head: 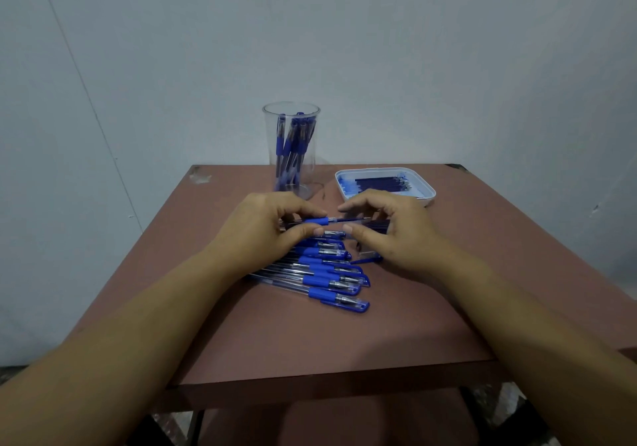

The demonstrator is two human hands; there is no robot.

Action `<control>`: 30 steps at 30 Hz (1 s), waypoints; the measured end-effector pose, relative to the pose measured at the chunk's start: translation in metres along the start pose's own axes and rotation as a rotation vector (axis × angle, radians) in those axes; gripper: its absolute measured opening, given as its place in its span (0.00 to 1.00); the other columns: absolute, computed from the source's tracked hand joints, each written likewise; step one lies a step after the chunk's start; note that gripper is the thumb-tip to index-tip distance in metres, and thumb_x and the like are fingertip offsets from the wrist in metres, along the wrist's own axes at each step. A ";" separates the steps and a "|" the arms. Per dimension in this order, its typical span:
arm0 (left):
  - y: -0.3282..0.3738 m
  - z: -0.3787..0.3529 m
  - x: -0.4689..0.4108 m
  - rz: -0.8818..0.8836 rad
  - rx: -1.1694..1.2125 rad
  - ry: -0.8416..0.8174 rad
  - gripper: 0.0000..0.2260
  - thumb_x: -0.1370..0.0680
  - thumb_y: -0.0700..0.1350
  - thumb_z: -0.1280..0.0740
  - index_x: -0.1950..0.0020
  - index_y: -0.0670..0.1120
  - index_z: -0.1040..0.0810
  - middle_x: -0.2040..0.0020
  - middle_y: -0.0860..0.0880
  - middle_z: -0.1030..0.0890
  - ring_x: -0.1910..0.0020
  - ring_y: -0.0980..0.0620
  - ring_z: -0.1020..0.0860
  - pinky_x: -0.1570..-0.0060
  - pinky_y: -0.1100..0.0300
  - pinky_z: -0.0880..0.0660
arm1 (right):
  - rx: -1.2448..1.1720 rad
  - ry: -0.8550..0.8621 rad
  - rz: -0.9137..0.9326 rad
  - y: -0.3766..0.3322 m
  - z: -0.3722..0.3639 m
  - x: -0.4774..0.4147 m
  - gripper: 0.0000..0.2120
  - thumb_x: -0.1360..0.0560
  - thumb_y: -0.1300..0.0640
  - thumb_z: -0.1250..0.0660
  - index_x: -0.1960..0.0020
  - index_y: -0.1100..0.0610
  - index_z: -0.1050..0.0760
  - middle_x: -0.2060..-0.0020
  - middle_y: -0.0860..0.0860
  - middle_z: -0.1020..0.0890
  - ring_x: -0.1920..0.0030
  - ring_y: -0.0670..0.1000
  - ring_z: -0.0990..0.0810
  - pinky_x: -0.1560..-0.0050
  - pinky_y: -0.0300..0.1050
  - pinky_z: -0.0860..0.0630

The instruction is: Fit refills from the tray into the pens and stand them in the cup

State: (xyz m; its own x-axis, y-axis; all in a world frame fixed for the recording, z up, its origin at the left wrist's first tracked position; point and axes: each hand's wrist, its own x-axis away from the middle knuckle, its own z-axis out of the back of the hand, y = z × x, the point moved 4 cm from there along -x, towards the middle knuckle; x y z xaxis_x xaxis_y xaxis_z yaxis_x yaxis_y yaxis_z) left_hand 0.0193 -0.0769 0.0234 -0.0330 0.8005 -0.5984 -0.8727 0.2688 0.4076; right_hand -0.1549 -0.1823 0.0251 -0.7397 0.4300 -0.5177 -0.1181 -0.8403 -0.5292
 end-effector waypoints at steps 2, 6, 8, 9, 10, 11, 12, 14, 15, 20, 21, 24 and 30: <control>0.000 0.000 0.000 -0.001 0.000 0.002 0.10 0.28 0.50 0.25 0.46 0.56 0.16 0.57 0.60 0.17 0.59 0.59 0.21 0.60 0.69 0.27 | -0.025 -0.026 -0.008 -0.001 -0.003 -0.001 0.10 0.26 0.54 0.27 0.48 0.42 0.20 0.55 0.40 0.17 0.55 0.44 0.19 0.55 0.40 0.22; -0.002 0.000 0.000 0.012 -0.010 -0.002 0.10 0.28 0.50 0.25 0.46 0.55 0.16 0.59 0.63 0.20 0.59 0.61 0.22 0.60 0.69 0.28 | -0.018 0.011 -0.043 0.005 0.001 -0.001 0.06 0.26 0.60 0.29 0.52 0.49 0.20 0.61 0.42 0.17 0.60 0.42 0.19 0.57 0.40 0.23; -0.002 0.001 0.000 0.020 -0.011 0.000 0.10 0.28 0.50 0.25 0.46 0.55 0.16 0.58 0.63 0.20 0.59 0.60 0.22 0.60 0.67 0.27 | -0.030 0.021 -0.046 0.005 0.004 0.001 0.07 0.27 0.61 0.29 0.52 0.52 0.20 0.61 0.42 0.18 0.60 0.43 0.19 0.58 0.39 0.23; -0.002 0.000 0.000 0.019 -0.011 -0.001 0.10 0.28 0.50 0.25 0.46 0.55 0.16 0.58 0.62 0.19 0.59 0.60 0.22 0.60 0.67 0.27 | -0.026 0.023 -0.036 0.004 0.004 0.001 0.07 0.27 0.61 0.28 0.51 0.51 0.20 0.60 0.42 0.17 0.59 0.43 0.19 0.56 0.40 0.23; -0.001 0.000 0.000 0.014 -0.012 -0.004 0.10 0.28 0.50 0.25 0.47 0.56 0.16 0.58 0.61 0.19 0.59 0.59 0.22 0.60 0.66 0.26 | -0.018 0.019 -0.022 0.003 0.003 0.001 0.09 0.27 0.59 0.27 0.50 0.49 0.20 0.57 0.42 0.17 0.56 0.43 0.19 0.55 0.41 0.22; -0.001 0.000 0.000 0.008 -0.014 -0.007 0.10 0.28 0.50 0.25 0.47 0.56 0.16 0.58 0.61 0.18 0.59 0.59 0.22 0.60 0.66 0.26 | -0.014 0.012 -0.007 0.001 0.002 0.000 0.10 0.27 0.57 0.26 0.48 0.47 0.19 0.56 0.42 0.17 0.54 0.44 0.19 0.53 0.42 0.22; 0.000 0.000 0.000 0.003 -0.016 -0.010 0.10 0.28 0.50 0.25 0.46 0.56 0.16 0.58 0.60 0.18 0.59 0.59 0.22 0.60 0.66 0.26 | -0.012 0.007 0.006 0.001 0.000 -0.001 0.10 0.27 0.56 0.26 0.47 0.46 0.19 0.55 0.40 0.17 0.52 0.44 0.19 0.52 0.43 0.22; 0.000 0.000 0.000 0.002 -0.016 -0.012 0.10 0.28 0.51 0.25 0.46 0.57 0.16 0.58 0.60 0.18 0.60 0.59 0.22 0.60 0.65 0.26 | 0.002 0.001 0.016 0.002 -0.002 -0.002 0.10 0.27 0.55 0.27 0.47 0.46 0.18 0.56 0.38 0.18 0.52 0.43 0.20 0.52 0.44 0.22; 0.000 0.000 0.000 0.004 -0.015 -0.011 0.10 0.28 0.51 0.25 0.46 0.56 0.16 0.58 0.60 0.18 0.60 0.59 0.22 0.60 0.66 0.26 | 0.012 0.004 0.015 0.003 -0.001 -0.002 0.09 0.26 0.56 0.27 0.47 0.46 0.17 0.56 0.38 0.18 0.53 0.43 0.20 0.52 0.44 0.22; -0.002 0.000 0.000 0.015 -0.014 -0.006 0.10 0.28 0.51 0.25 0.47 0.55 0.15 0.58 0.60 0.18 0.59 0.60 0.22 0.60 0.68 0.27 | 0.035 0.041 0.009 0.007 0.003 -0.001 0.08 0.28 0.59 0.26 0.51 0.49 0.18 0.58 0.39 0.18 0.56 0.44 0.21 0.54 0.44 0.23; -0.002 0.000 0.000 0.014 -0.015 -0.009 0.10 0.28 0.51 0.25 0.47 0.55 0.16 0.58 0.61 0.18 0.59 0.60 0.22 0.59 0.69 0.27 | 0.039 0.045 0.020 0.006 0.003 -0.001 0.09 0.28 0.58 0.26 0.50 0.48 0.18 0.58 0.38 0.18 0.55 0.44 0.21 0.54 0.43 0.24; -0.001 -0.001 0.000 0.001 -0.024 -0.018 0.11 0.28 0.51 0.25 0.46 0.56 0.16 0.58 0.61 0.19 0.59 0.61 0.22 0.59 0.70 0.27 | 0.045 0.041 0.058 0.002 0.002 -0.002 0.12 0.29 0.54 0.24 0.47 0.47 0.17 0.58 0.35 0.20 0.55 0.45 0.21 0.54 0.40 0.25; 0.001 0.000 0.000 0.006 -0.019 -0.015 0.10 0.28 0.51 0.25 0.47 0.56 0.16 0.59 0.61 0.19 0.60 0.59 0.22 0.60 0.66 0.25 | 0.027 0.011 0.022 0.004 0.001 -0.002 0.08 0.27 0.56 0.26 0.48 0.48 0.16 0.59 0.39 0.18 0.55 0.43 0.21 0.54 0.41 0.24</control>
State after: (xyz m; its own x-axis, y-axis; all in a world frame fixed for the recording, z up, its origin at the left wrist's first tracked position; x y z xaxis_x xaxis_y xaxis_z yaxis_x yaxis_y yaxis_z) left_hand 0.0188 -0.0769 0.0241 -0.0312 0.8099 -0.5858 -0.8816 0.2539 0.3979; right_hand -0.1546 -0.1870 0.0247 -0.7351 0.4150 -0.5361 -0.1203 -0.8581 -0.4992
